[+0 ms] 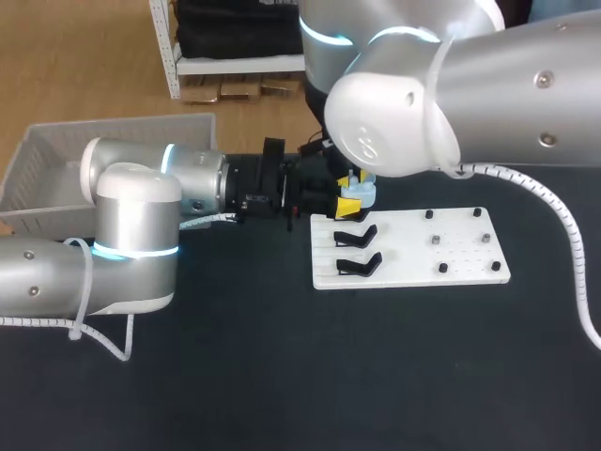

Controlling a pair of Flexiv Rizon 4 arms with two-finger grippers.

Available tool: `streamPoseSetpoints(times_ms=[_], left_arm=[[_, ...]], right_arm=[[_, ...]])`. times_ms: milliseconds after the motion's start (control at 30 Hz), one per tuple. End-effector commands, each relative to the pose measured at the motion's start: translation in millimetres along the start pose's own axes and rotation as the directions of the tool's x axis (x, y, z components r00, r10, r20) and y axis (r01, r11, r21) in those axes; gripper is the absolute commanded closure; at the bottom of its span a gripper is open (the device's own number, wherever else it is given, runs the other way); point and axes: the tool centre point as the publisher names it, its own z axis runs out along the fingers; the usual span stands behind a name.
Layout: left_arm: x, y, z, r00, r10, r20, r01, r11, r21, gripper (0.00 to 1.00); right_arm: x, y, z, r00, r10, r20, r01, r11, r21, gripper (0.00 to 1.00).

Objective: Pick up each earbud case from the left stands, insert the matching earbuds, close the lid, and place the case in the box.

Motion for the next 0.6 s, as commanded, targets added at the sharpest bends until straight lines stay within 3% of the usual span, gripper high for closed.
streamPoseSetpoints(times_ms=[33, 333, 467, 533, 600], left_arm=[[0.6, -1.7, 0.1, 1.0, 0.003, 0.002, -0.003, 1.0, -0.007, 1.0], [0.6, -1.7, 0.1, 1.0, 0.003, 0.002, -0.003, 1.0, -0.007, 1.0], [0.6, -1.7, 0.1, 1.0, 0.003, 0.002, -0.003, 1.0, -0.007, 1.0], [0.6, -1.7, 0.1, 1.0, 0.003, 0.002, -0.003, 1.0, -0.007, 1.0], [0.6, -1.7, 0.1, 1.0, 0.003, 0.002, -0.003, 1.0, -0.007, 1.0]], right_arm=[[-1.1, 1.2, 1.1, 1.0, 0.0, -0.002, 0.0, 1.0, 0.005, 1.0], [-1.6, 3.2, 2.8, 1.0, -0.01, -0.008, 0.01, 1.0, 0.003, 1.0], [-0.7, 2.3, 2.1, 1.0, -0.008, -0.007, 0.008, 1.0, -0.002, 0.56], [0.1, 1.6, 1.2, 1.0, -0.006, -0.005, 0.006, 1.0, -0.005, 0.51], [1.2, 0.8, -0.1, 1.0, -0.004, -0.003, 0.004, 1.0, -0.009, 0.38]])
